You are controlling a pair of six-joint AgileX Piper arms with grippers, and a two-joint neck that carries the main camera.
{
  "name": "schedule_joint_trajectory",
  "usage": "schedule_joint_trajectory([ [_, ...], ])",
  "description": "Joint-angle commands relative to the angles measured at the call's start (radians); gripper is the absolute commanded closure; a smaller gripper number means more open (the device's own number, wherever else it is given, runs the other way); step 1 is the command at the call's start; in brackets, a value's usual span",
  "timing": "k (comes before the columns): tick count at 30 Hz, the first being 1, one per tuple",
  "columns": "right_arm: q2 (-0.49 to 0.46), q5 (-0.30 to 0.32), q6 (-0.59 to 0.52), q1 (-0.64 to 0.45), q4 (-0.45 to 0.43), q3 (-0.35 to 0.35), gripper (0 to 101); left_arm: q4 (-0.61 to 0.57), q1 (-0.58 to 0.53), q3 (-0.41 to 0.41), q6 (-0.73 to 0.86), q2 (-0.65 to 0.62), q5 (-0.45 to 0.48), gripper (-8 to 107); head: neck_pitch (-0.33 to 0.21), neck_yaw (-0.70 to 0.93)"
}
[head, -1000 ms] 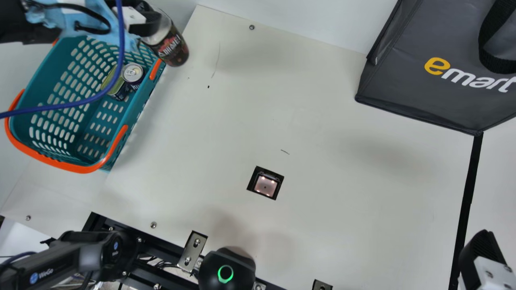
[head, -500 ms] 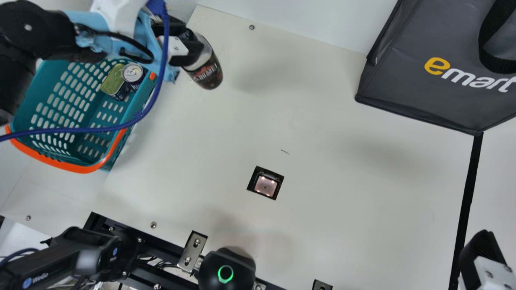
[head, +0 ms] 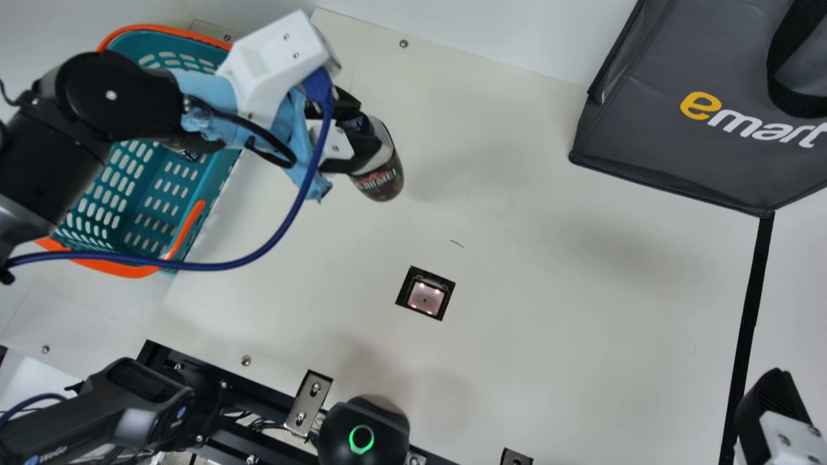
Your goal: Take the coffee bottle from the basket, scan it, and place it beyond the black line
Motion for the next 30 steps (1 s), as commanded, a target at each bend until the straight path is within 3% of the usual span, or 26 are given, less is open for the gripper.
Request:
schedule_joint_trajectory([
  [1, 0.000, 0.000, 0.000, 0.000, 0.000, 0.000, 10, -0.006, -0.014, 0.006, 0.023, 0.000, 0.007, 89, -0.017, 0.002],
  [18, 0.000, 0.000, 0.000, 0.000, 0.000, 0.000, 10, -0.066, -0.053, 0.054, 0.239, 0.013, 0.087, 89, -0.017, 0.002],
  [30, 0.000, 0.000, 0.000, 0.000, 0.000, 0.000, 10, -0.085, -0.064, 0.090, 0.336, 0.022, 0.094, 89, -0.017, 0.002],
])
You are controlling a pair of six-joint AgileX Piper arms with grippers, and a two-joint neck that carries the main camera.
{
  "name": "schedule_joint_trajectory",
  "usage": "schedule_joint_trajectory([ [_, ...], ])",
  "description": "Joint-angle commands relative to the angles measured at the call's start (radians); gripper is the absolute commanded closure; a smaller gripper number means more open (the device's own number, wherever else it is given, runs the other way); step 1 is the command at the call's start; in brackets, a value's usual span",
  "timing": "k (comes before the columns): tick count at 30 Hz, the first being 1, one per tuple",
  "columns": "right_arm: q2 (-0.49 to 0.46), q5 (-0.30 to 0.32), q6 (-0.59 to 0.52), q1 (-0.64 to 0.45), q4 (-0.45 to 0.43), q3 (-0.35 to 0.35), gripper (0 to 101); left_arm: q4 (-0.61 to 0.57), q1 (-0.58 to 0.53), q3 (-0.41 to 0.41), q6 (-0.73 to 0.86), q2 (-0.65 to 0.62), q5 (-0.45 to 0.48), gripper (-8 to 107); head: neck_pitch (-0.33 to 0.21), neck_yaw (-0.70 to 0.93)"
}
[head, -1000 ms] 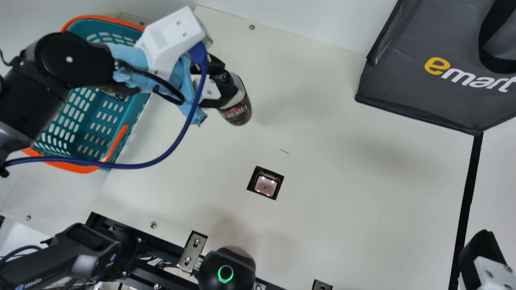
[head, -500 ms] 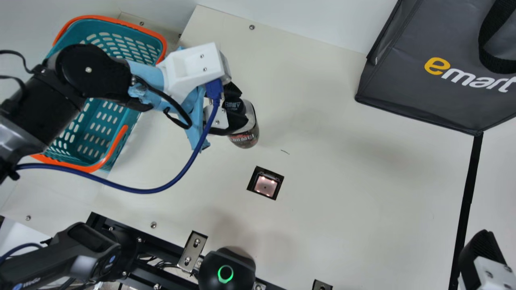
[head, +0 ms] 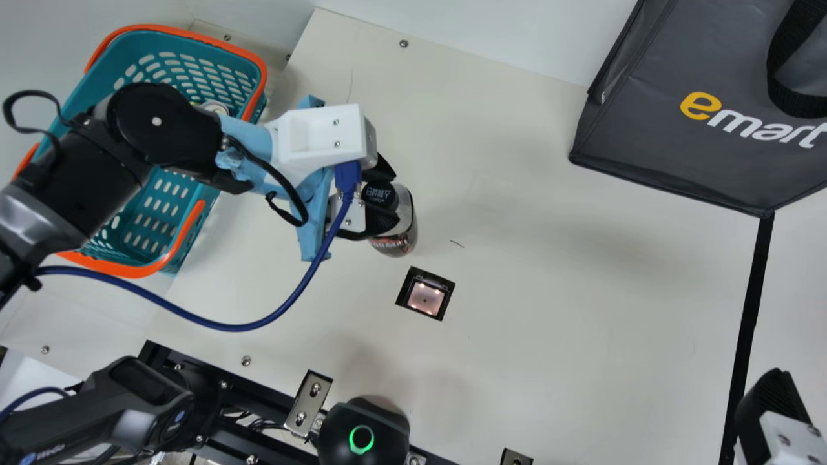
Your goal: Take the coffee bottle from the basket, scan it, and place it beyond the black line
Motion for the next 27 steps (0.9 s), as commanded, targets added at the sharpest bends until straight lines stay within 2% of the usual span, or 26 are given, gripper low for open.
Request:
schedule_joint_trajectory([
  [1, 0.000, 0.000, 0.000, 0.000, 0.000, 0.000, 10, 0.000, -0.002, 0.006, 0.014, 0.004, -0.002, 89, -0.017, 0.002],
  [27, 0.000, -0.001, 0.000, 0.000, 0.000, 0.000, 10, -0.016, -0.038, 0.052, 0.097, 0.045, -0.058, 89, -0.017, 0.002],
])
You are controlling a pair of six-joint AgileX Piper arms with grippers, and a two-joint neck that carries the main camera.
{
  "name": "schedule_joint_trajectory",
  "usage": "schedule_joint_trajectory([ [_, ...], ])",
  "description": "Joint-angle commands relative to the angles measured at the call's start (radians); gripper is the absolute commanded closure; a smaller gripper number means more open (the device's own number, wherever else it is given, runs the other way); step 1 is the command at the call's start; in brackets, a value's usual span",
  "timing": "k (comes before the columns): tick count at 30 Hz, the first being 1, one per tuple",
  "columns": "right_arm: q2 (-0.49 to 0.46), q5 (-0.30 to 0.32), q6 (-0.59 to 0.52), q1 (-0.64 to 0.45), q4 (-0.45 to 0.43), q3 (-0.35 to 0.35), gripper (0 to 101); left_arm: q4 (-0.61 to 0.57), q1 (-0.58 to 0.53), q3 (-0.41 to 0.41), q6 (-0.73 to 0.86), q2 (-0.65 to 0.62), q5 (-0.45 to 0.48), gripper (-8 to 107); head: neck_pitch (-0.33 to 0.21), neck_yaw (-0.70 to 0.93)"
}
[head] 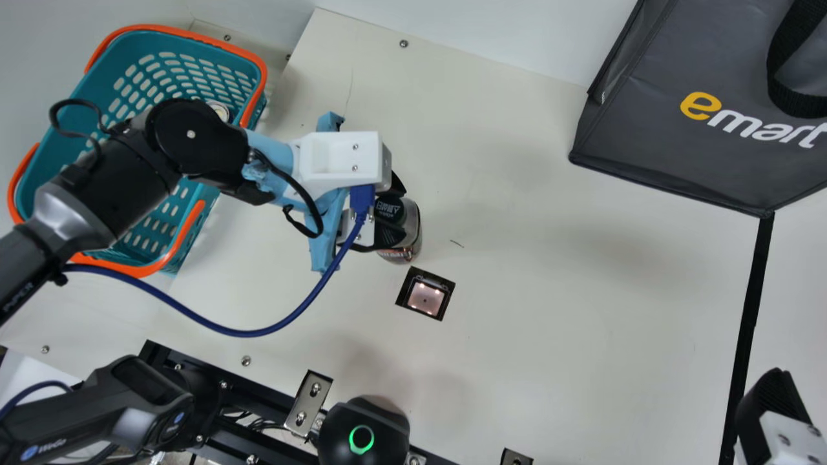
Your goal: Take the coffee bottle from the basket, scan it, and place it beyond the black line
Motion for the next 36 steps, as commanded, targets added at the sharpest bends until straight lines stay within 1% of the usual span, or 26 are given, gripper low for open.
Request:
schedule_joint_trajectory([
  [1, 0.000, 0.000, 0.000, 0.000, 0.000, 0.000, 10, -0.002, 0.000, 0.001, 0.004, 0.002, -0.001, 89, -0.017, 0.002],
  [3, 0.000, 0.000, 0.000, 0.000, 0.000, 0.000, 10, -0.003, 0.000, 0.001, 0.006, 0.004, -0.001, 89, -0.017, 0.002],
  [27, 0.000, 0.000, 0.000, 0.000, 0.000, 0.000, 10, 0.001, -0.006, -0.025, -0.017, 0.023, -0.009, 9, -0.017, 0.002],
  [36, 0.000, 0.000, 0.000, 0.000, 0.000, 0.000, 10, -0.001, -0.004, -0.038, -0.018, 0.013, 0.016, 9, -0.017, 0.002],
])
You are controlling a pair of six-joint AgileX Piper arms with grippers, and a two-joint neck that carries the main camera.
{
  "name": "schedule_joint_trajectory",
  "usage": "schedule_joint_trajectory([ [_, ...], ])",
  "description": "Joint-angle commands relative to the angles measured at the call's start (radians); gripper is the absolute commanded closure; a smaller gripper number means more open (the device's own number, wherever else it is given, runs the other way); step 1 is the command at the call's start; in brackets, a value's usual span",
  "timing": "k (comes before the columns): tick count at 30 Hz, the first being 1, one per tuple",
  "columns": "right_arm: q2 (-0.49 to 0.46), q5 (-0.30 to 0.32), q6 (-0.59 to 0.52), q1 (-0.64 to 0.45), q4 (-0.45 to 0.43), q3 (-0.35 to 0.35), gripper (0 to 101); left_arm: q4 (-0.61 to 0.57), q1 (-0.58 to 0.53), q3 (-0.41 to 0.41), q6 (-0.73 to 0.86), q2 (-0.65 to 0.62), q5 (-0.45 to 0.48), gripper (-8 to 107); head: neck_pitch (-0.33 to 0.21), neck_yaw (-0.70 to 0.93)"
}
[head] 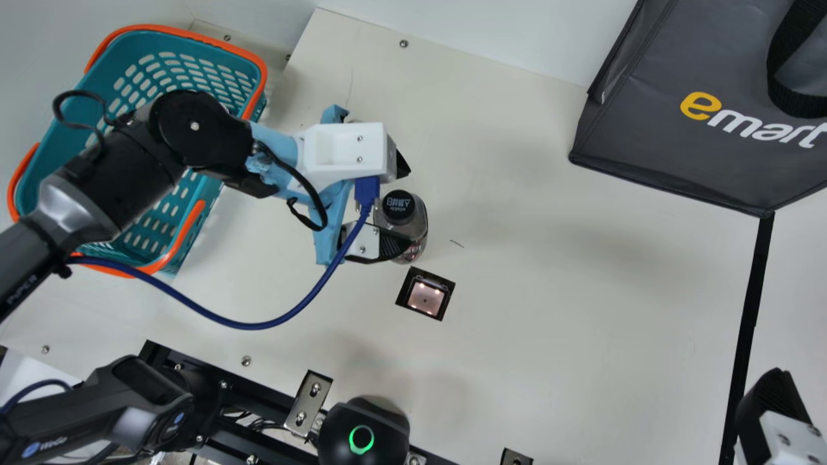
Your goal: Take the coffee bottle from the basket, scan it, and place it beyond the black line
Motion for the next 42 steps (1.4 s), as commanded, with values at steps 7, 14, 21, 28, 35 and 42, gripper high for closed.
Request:
schedule_joint_trajectory([
  [7, 0.000, 0.000, 0.000, 0.000, 0.000, 0.000, 10, -0.002, 0.015, -0.020, -0.012, -0.025, 0.036, 9, -0.017, 0.002],
  [14, 0.000, 0.000, 0.000, 0.000, 0.000, 0.000, 10, 0.007, 0.039, -0.039, -0.070, -0.056, 0.036, 9, -0.017, 0.002],
  [21, 0.000, 0.000, 0.000, 0.000, 0.000, 0.000, 10, 0.025, 0.070, -0.052, -0.153, -0.102, 0.021, 9, -0.017, 0.002],
  [28, 0.000, 0.000, 0.000, 0.000, 0.000, 0.000, 10, 0.055, 0.108, -0.045, -0.249, -0.160, -0.013, 9, -0.017, 0.002],
  [35, 0.000, 0.000, 0.000, 0.000, 0.000, 0.000, 10, 0.092, 0.141, -0.024, -0.339, -0.221, -0.061, 9, -0.017, 0.002],
  [42, 0.000, 0.000, 0.000, 0.000, 0.000, 0.000, 10, 0.144, 0.169, -0.003, -0.432, -0.273, -0.122, 9, -0.017, 0.002],
])
